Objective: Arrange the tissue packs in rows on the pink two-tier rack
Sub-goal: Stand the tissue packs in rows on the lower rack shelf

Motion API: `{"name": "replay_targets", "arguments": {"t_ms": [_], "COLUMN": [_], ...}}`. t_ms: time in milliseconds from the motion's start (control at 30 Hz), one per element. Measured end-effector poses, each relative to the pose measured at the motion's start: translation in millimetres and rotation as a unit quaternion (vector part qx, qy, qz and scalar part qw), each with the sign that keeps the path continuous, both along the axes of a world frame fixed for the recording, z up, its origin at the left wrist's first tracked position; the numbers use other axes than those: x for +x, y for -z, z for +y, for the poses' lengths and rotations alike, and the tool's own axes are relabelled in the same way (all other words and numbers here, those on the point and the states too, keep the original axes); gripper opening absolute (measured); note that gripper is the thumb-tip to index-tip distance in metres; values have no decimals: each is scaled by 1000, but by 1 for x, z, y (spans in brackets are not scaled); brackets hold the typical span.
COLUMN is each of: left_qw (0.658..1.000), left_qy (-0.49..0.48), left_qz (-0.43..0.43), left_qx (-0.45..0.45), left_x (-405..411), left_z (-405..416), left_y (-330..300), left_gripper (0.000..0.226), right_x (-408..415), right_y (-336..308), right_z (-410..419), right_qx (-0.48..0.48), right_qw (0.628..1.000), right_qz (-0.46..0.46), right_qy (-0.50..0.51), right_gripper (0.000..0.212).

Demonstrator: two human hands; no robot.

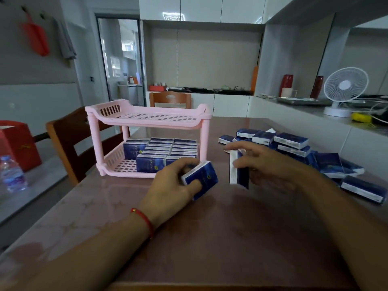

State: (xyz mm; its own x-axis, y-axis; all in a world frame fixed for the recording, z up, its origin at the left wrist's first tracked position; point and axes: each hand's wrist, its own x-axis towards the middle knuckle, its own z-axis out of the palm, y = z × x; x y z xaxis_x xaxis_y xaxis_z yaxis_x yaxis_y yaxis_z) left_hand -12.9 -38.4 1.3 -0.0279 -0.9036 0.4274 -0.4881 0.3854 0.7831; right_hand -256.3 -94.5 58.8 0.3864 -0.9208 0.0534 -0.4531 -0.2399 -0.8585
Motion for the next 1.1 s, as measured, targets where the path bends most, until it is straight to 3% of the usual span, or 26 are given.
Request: {"name": "replay_targets", "arguments": {"t_ms": [67,133,233,367,467,667,800,900,1100], "left_qw": [999,998,997,991,992,996,991,990,991], "left_qy": [1,24,65,118,102,64,83,109,120], "left_qz": [-28,-44,-37,-15,-16,-65,-96,-74,3], "left_qx": [-16,-23,2,58,70,6,29,49,54], "left_x": [0,0,1,0,-1,5,16,27,53], "left_z": [0,0,-2,-2,-2,1,1,7,26], "left_y": [0,1,0,1,3,-4,-12,-13,-13], "left_gripper": [45,46,49,59,74,65,67,69,62], "right_x": [-2,4,18,23,31,31,26,35,61], "right_y": [-3,1,11,14,18,20,18,20,34], "right_z": [8,10,9,10,11,9,11,14,23], "right_qx": [31,31,16,-93,-155,-213,-189,-184,-177], "right_qw": [994,993,999,987,970,956,959,961,977], "right_qz": [-91,-91,0,133,184,189,177,166,48], "right_qy": [-50,-63,-37,6,-12,-73,-116,-121,-107], "right_gripper": [38,42,36,45,44,50,57,62,43]}}
